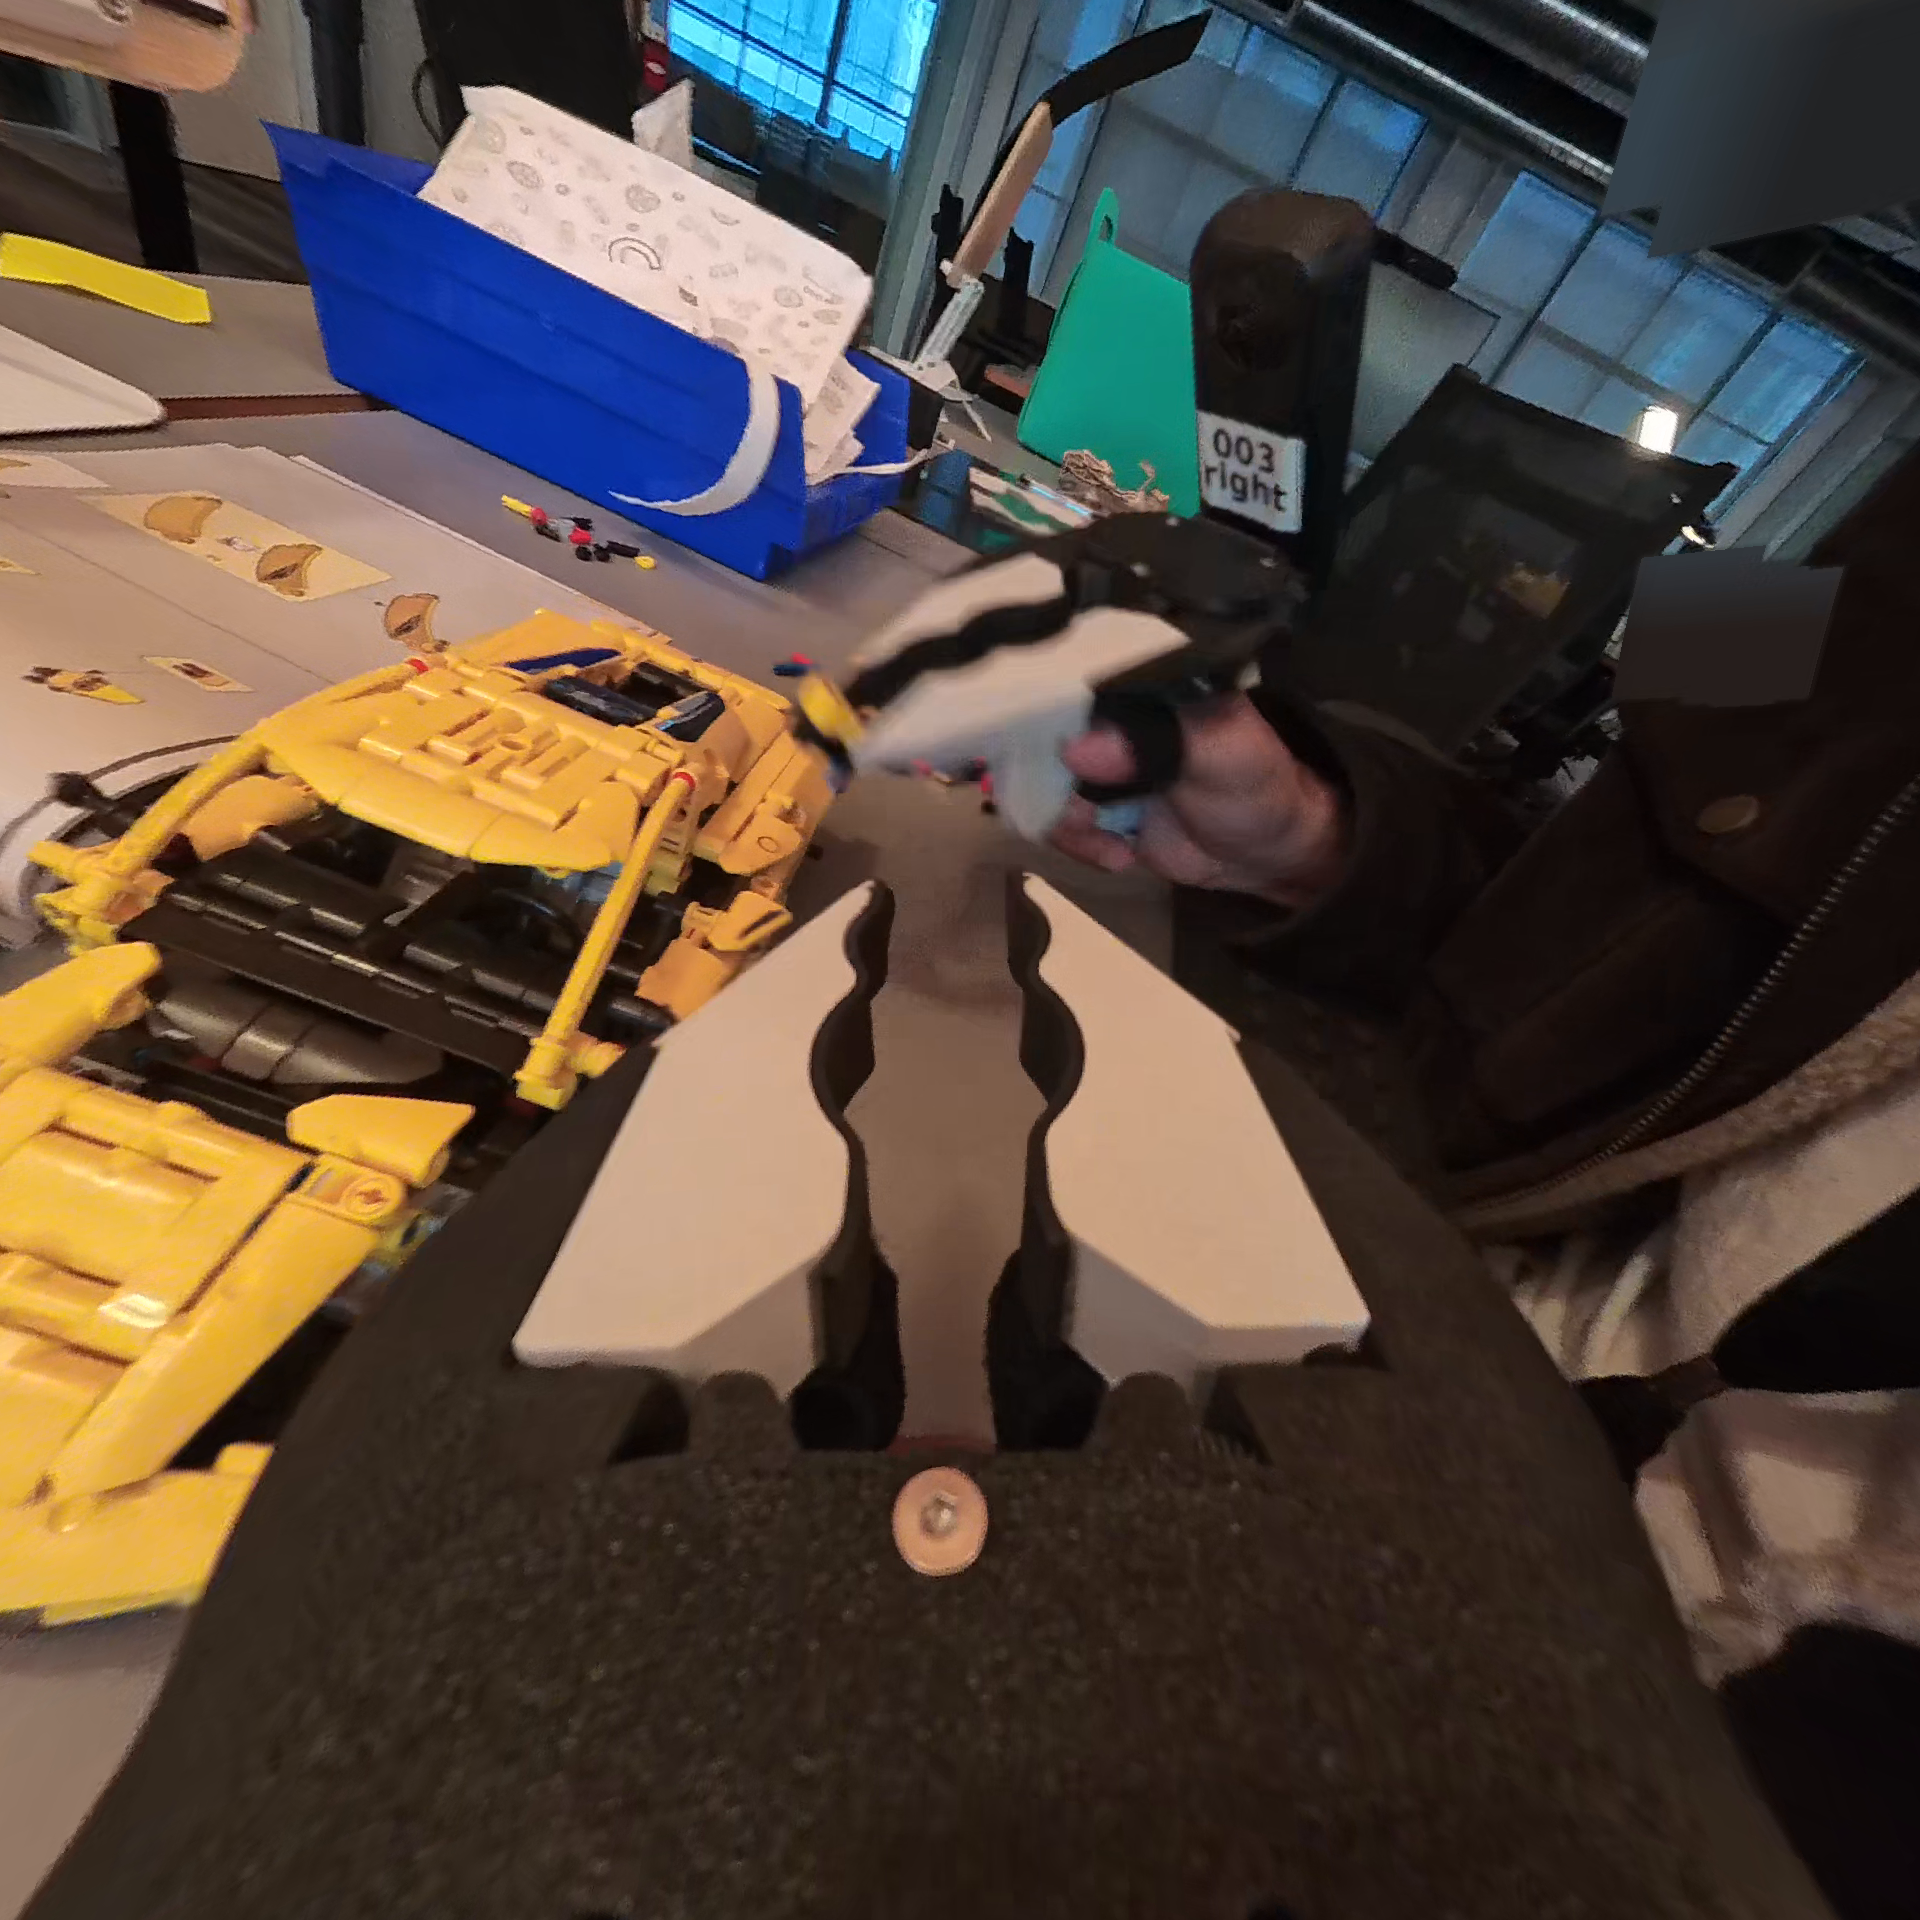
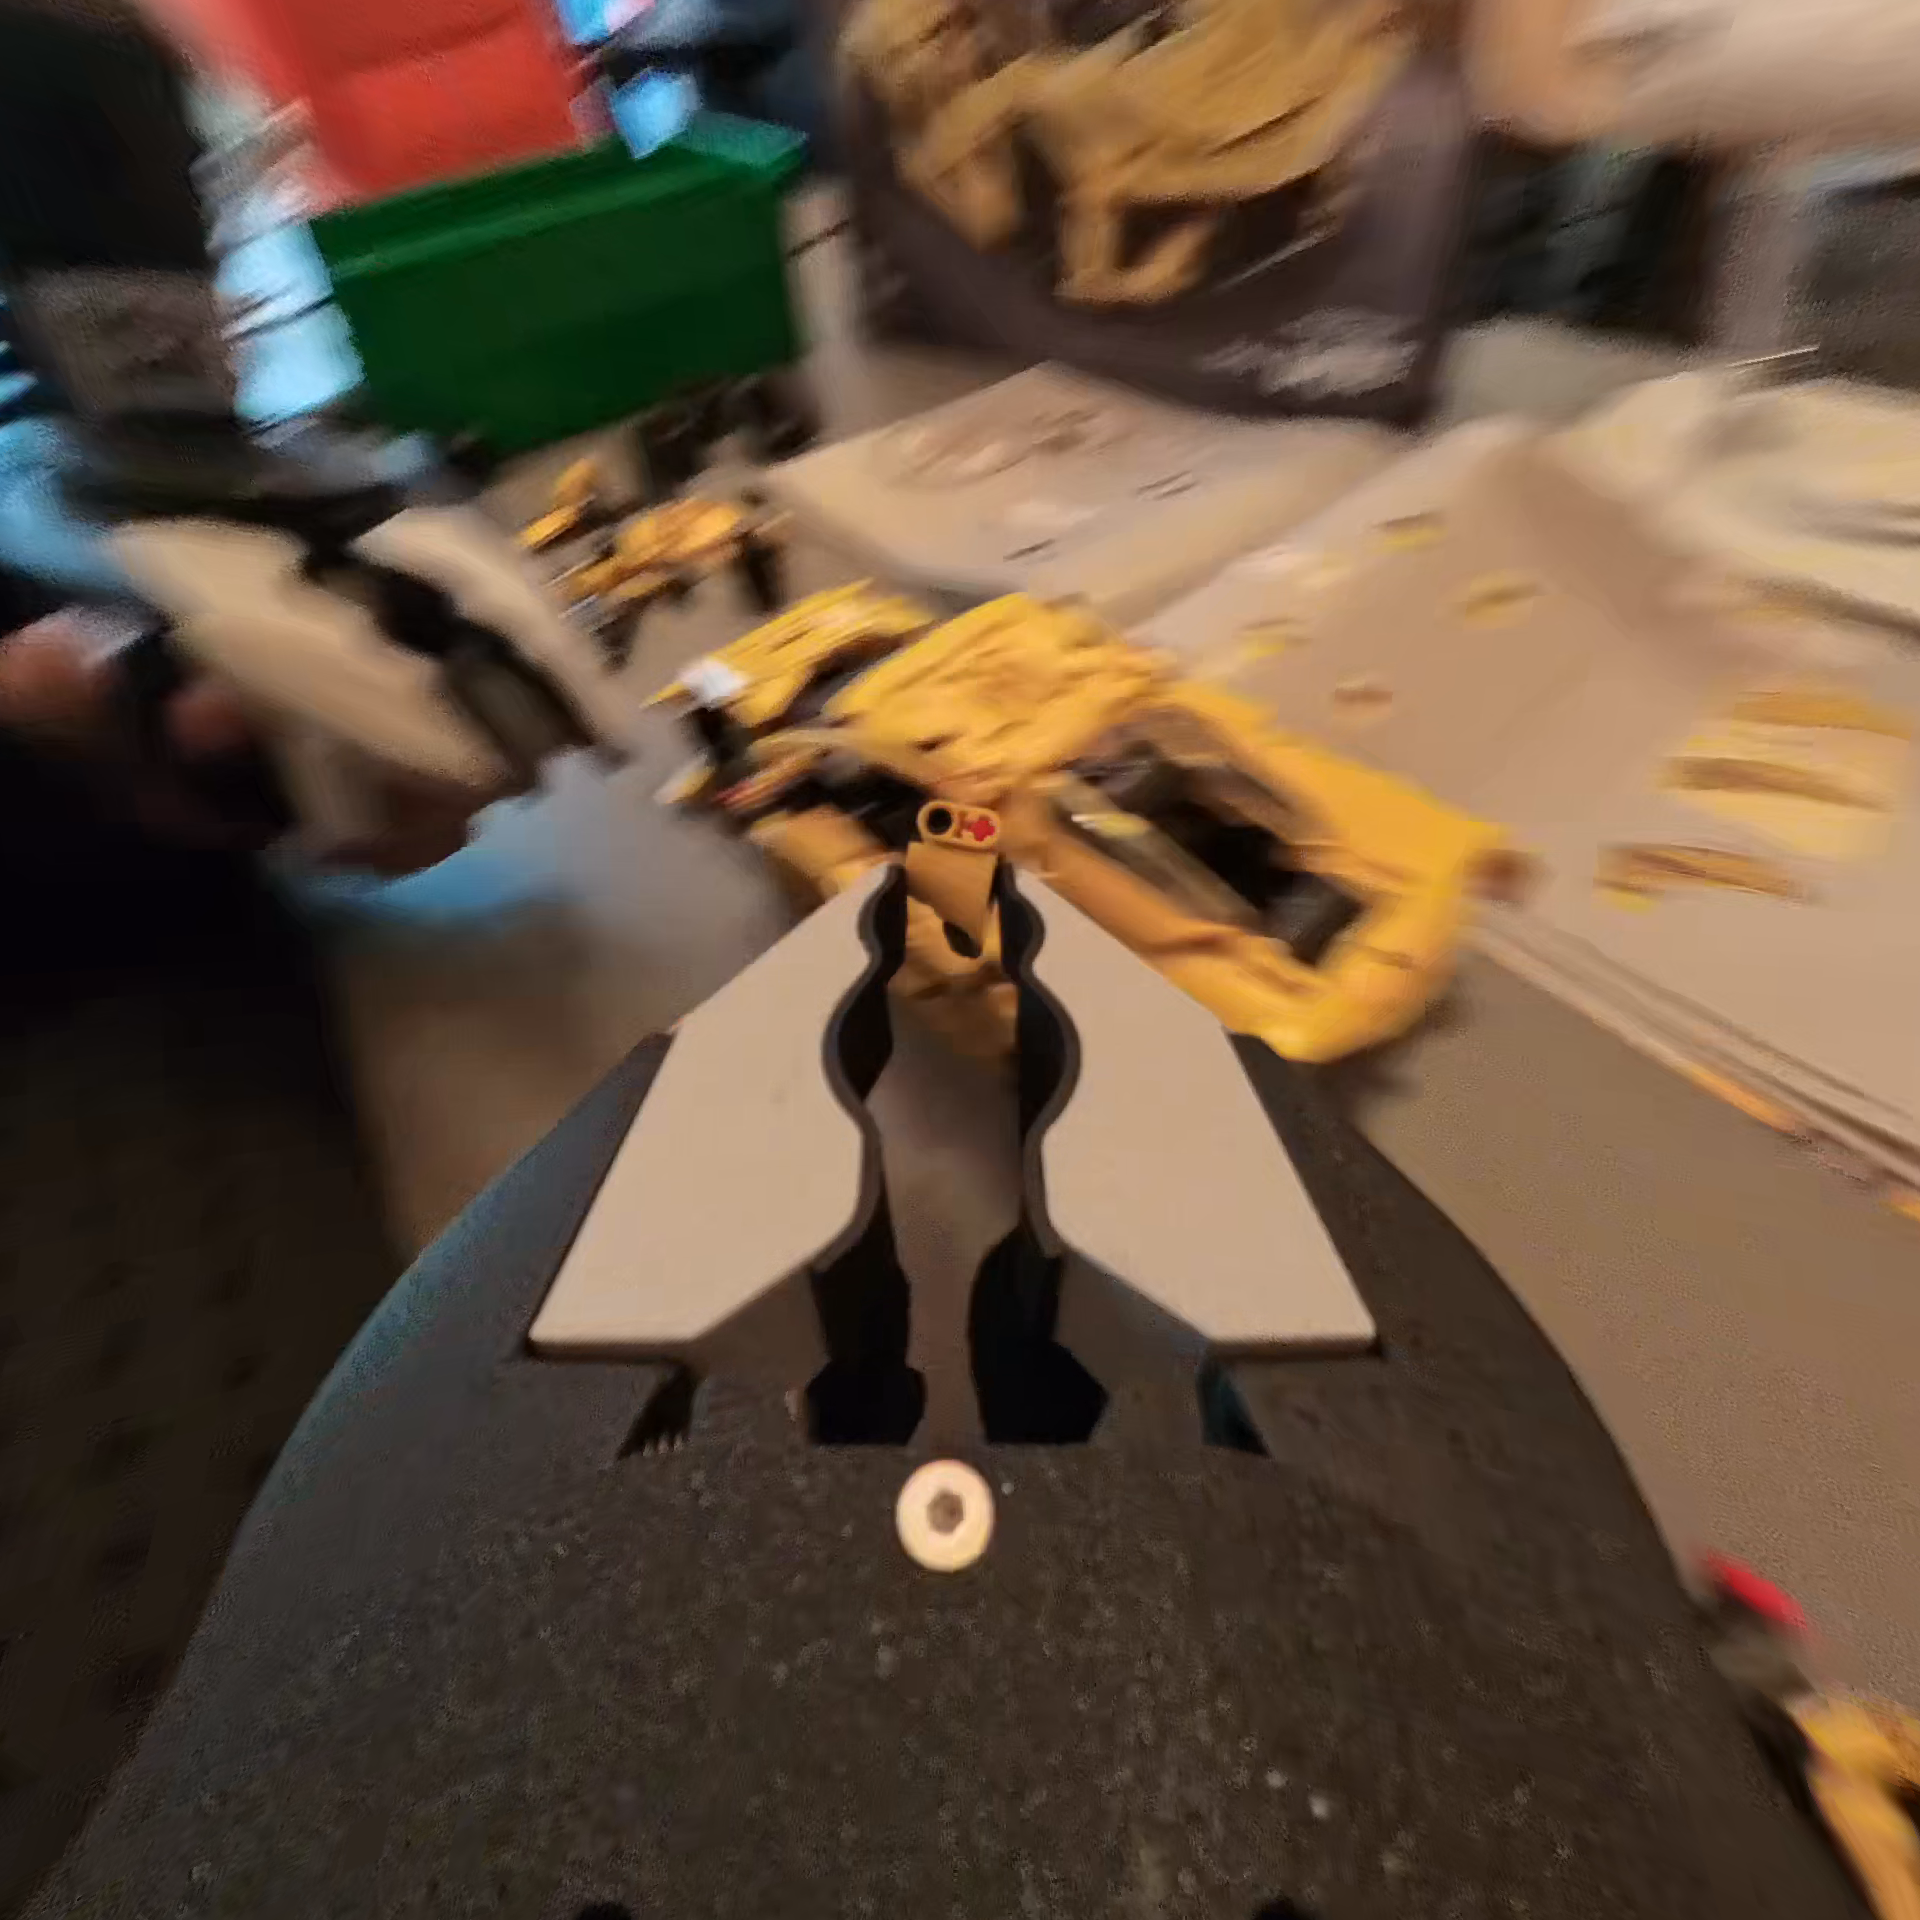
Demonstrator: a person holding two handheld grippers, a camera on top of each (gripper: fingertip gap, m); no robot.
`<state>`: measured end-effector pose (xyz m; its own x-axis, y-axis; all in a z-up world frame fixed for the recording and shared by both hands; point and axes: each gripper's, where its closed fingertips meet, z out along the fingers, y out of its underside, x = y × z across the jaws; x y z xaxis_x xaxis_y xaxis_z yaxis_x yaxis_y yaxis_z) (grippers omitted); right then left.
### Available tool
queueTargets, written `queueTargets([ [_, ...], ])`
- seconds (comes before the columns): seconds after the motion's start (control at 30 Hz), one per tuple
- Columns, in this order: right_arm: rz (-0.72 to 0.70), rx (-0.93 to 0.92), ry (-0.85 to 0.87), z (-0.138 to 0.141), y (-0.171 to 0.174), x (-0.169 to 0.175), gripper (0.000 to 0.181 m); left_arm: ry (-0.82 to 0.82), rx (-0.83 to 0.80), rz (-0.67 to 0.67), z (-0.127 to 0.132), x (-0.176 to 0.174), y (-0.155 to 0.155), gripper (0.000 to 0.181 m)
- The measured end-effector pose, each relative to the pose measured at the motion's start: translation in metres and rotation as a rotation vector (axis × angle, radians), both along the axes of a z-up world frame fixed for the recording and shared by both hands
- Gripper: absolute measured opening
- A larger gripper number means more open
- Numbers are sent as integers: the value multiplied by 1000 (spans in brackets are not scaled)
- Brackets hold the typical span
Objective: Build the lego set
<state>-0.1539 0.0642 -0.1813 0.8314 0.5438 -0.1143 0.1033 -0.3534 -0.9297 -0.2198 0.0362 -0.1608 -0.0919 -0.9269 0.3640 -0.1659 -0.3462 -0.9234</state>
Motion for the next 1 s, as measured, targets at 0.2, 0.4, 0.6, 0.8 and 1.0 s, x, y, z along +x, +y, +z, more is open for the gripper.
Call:
queueTargets([
  [0.2,329,-149,-254,-48,-37,-57,16,-34,-78,132,11,-11,29,15],
  [0.4,313,-219,-335,-68,-36,-53,16,-28,22,351,21,-39,71,12],
  [0.6,236,-262,-308,-73,-28,-43,15,314,202,724,59,-180,155,15],
  [0.8,181,-275,-304,-74,-20,-36,15,455,-26,860,10,-300,151,34],
  [1.0,181,-213,-260,-62,-17,-40,24,489,-49,896,-42,-318,131,36],
])
